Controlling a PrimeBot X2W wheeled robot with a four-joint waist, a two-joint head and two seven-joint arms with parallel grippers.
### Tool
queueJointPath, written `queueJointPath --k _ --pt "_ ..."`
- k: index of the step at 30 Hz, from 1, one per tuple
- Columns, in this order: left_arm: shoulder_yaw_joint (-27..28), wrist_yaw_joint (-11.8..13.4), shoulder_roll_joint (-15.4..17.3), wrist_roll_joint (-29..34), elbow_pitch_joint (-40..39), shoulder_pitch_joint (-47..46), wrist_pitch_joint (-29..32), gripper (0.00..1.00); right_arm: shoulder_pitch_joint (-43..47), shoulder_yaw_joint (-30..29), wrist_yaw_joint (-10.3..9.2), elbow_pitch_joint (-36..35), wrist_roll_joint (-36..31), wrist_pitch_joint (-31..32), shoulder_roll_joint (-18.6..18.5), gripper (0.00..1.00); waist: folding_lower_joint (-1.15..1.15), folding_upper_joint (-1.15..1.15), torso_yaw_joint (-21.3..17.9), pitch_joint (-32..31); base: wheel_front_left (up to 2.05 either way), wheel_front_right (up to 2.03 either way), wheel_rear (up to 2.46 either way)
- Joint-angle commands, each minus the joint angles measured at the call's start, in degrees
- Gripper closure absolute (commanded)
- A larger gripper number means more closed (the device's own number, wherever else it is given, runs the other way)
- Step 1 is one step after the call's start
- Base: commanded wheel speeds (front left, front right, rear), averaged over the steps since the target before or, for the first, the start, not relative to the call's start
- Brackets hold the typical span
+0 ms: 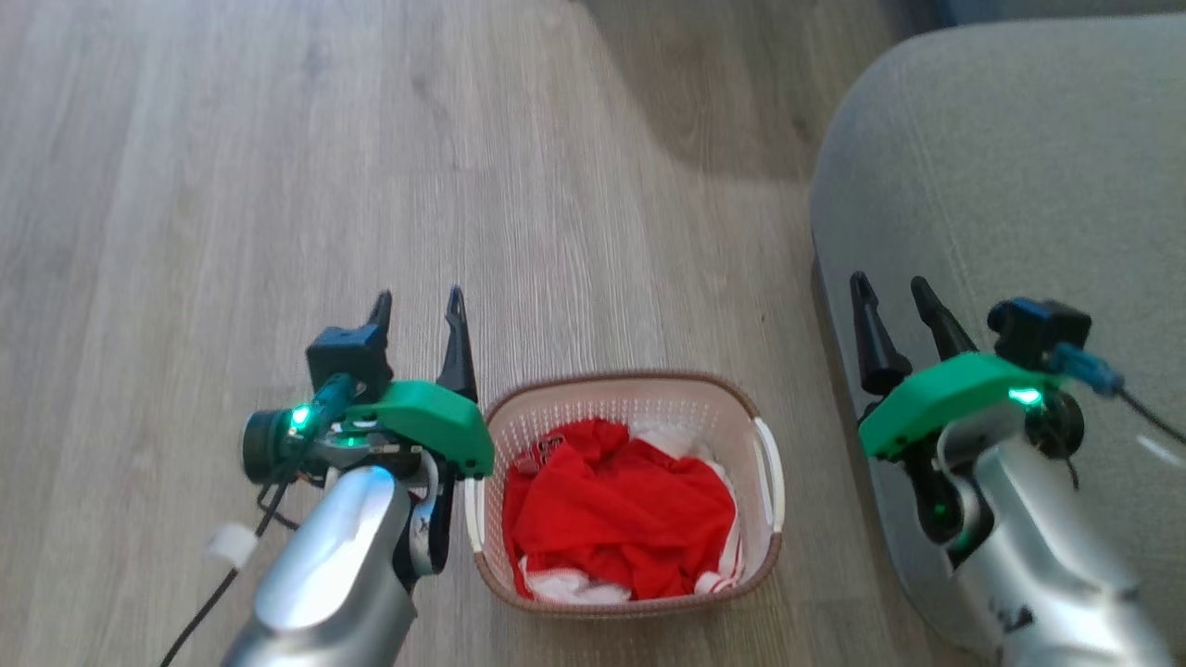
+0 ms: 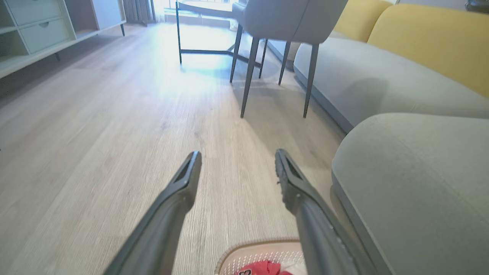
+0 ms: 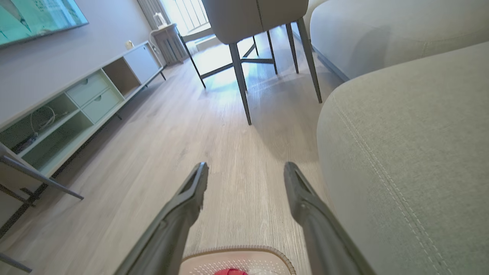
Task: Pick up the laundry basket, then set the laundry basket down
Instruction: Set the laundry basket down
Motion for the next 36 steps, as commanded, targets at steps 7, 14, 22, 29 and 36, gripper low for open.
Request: queueJointPath --k 7,14,22,29,36 --pt "10.9 -2.3 -1.0 8.9 -14.6 5.9 -0.5 0.0 6.6 -7.1 0.4 -14.5 -11.2 -0.8 3.6 0.0 0.01 -0.01 0.5 -3.2 0.0 0.0 0.0" --pt "13.9 -4.7 -1.2 7.6 -24.2 13.6 -0.5 0.0 13.3 -8.5 0.4 -24.9 -17.0 -0.8 5.2 0.0 0.01 -0.01 1.0 -4.5 0.0 0.0 0.0" --pt "12.0 -5.4 -1.2 11.4 -25.4 19.0 -0.5 0.0 21.1 -12.1 0.4 -29.1 -20.8 -0.8 6.2 0.0 0.01 -0.01 1.5 -4.9 0.0 0.0 0.0" --pt "12.2 -4.2 -1.3 11.7 -26.5 20.2 -0.5 0.0 24.0 -15.0 0.4 -29.9 -21.4 -0.8 6.8 0.0 0.01 -0.01 1.6 -4.7 0.0 0.0 0.0" --pt "12.7 -6.1 -1.3 10.7 -26.1 20.4 -0.5 0.0 24.0 -15.1 0.4 -30.0 -21.4 -0.8 6.9 0.0 0.01 -0.01 1.1 -4.6 0.0 0.0 0.0"
